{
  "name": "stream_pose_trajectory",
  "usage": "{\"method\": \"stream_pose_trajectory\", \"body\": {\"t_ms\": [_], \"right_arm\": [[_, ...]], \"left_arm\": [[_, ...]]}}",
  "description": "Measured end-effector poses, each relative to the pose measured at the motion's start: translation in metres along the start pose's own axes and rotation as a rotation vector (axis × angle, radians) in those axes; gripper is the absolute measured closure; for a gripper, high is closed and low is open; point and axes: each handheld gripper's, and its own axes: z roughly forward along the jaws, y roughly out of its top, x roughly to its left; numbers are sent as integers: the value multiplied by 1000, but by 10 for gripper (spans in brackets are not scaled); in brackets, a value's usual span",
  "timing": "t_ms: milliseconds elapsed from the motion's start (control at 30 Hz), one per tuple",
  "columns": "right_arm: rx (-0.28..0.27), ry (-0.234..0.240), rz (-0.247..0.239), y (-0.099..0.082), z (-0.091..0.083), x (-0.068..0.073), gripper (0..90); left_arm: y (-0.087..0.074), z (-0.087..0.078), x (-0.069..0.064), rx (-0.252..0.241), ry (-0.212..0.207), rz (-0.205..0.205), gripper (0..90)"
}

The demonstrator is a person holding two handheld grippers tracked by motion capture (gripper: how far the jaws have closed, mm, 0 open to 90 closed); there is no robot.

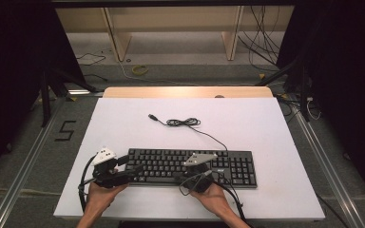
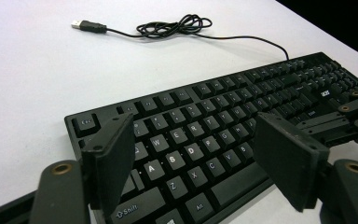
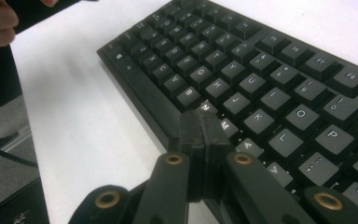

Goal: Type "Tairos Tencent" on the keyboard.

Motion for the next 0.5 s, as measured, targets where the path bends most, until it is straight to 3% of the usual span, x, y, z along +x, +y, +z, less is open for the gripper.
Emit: {"method": "stream_pose_trajectory", "body": {"t_ms": [500], "right_arm": [[34,-23,-16,-2,10,2,900]], "left_arm": [[0,-1,-1,-1,2,1,284]]}}
